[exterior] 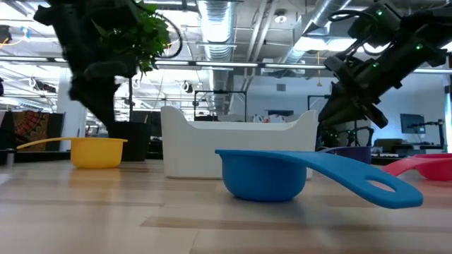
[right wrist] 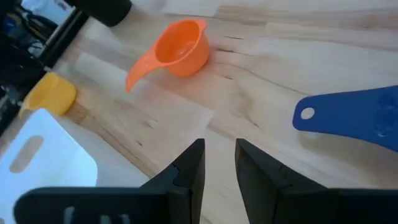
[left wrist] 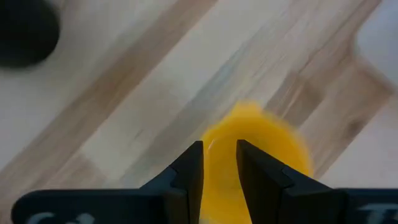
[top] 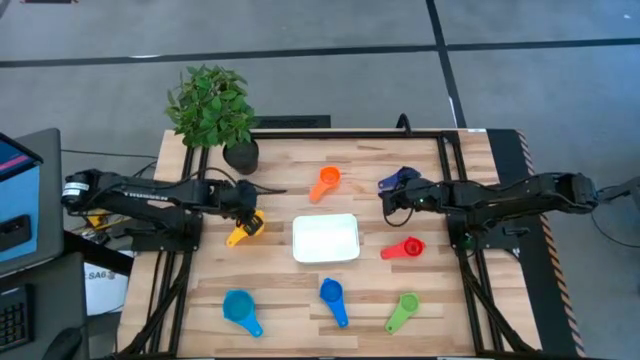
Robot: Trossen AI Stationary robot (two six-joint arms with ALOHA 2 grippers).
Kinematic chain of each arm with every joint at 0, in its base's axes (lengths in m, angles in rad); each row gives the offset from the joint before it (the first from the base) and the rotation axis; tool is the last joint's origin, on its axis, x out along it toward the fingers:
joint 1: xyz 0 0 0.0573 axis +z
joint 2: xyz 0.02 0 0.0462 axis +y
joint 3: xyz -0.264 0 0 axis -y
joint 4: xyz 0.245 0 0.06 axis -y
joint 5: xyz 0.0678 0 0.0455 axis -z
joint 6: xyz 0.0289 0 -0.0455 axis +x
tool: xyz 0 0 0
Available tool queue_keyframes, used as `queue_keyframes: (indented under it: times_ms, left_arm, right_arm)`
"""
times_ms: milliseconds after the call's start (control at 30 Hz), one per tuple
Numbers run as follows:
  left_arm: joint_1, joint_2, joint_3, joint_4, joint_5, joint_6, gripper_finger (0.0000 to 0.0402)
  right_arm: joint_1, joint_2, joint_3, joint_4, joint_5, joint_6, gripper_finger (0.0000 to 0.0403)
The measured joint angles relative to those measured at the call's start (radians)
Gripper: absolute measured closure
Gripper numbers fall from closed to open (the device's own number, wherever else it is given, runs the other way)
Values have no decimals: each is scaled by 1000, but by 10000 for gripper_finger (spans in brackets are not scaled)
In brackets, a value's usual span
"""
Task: Nest measuring cups in basket
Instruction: Stack the yellow measuring cup into the light blue measuring cup
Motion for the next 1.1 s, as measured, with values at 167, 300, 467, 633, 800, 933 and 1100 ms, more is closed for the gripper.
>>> queue_keyframes:
  times_ms: [167,300,467,633,800,933,1100]
  left_arm:
    - [1,0,0,-53,14,-19,317]
    - [14,0,0,-26,21,53,317]
    - [62,37,0,54,22,194,317]
    - [89,110,0,321,41,376,317]
    - [109,153,24,614,135,468,317]
    - [122,214,137,602,138,521,317]
    - [121,313,266,492,128,563,317]
  right_arm:
    - [-44,0,0,1,3,-47,290]
    - [-64,0,0,1,3,-56,290]
    - [-63,0,0,2,3,-65,290]
    - [-60,0,0,4,3,-64,290]
    - [-51,-38,0,-10,0,-64,290]
    - [-38,-91,55,-191,34,-51,297]
    - [-42,-102,162,-601,235,91,309]
